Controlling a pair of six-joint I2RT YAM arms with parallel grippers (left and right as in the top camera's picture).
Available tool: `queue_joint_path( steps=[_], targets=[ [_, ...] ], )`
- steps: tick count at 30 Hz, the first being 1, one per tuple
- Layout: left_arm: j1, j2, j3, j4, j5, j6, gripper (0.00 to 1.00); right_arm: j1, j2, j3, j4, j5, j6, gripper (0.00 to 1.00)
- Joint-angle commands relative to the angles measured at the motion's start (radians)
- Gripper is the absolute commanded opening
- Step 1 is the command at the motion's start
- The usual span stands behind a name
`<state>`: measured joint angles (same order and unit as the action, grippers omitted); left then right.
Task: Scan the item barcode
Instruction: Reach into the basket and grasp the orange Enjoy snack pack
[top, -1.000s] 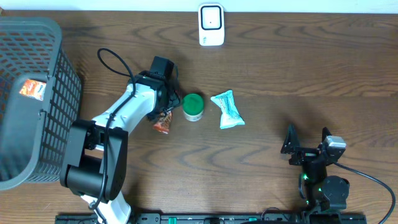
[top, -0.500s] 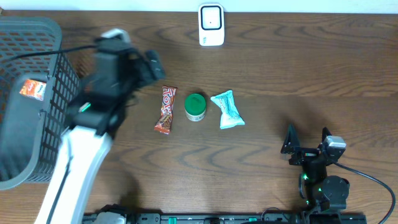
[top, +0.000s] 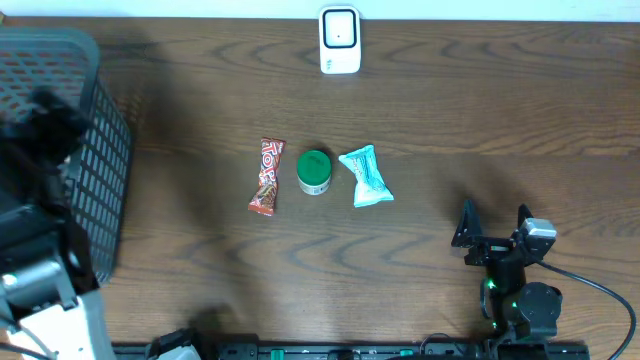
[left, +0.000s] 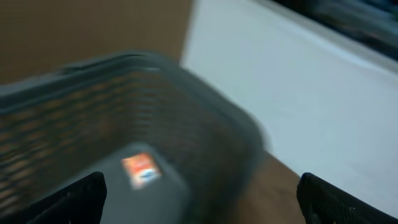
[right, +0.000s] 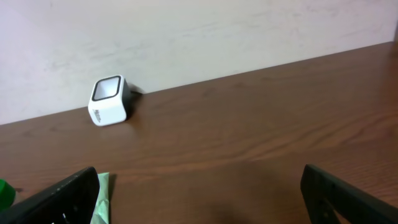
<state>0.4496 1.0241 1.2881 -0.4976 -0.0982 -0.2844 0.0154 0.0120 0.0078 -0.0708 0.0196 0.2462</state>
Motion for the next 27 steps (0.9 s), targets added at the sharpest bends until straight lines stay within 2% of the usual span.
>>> queue_joint_path(
  steps=[1, 6, 11, 18, 23, 27],
  targets=[
    [0.095, 0.036, 0.015, 0.003, 0.064, -0.038, 0.98, 0.005, -0.004, -0.002, -0.002, 0.008, 0.011, 0.99],
    [0.138, 0.119, 0.015, 0.018, 0.068, -0.128, 0.98, 0.005, -0.004, -0.002, -0.002, 0.008, 0.011, 0.99],
    [0.17, 0.233, 0.015, 0.019, 0.062, -0.133, 0.98, 0.005, -0.004, -0.002, -0.002, 0.008, 0.011, 0.99],
    [0.229, 0.423, 0.015, 0.021, 0.061, -0.131, 0.98, 0.005, -0.004, -0.002, -0.002, 0.008, 0.011, 0.99],
    [0.242, 0.539, 0.015, 0.034, 0.061, -0.053, 0.98, 0.005, -0.004, -0.002, -0.002, 0.008, 0.011, 0.99],
    [0.242, 0.628, 0.014, 0.095, 0.061, -0.038, 0.98, 0.005, -0.004, -0.002, -0.002, 0.008, 0.011, 0.99]
  ],
)
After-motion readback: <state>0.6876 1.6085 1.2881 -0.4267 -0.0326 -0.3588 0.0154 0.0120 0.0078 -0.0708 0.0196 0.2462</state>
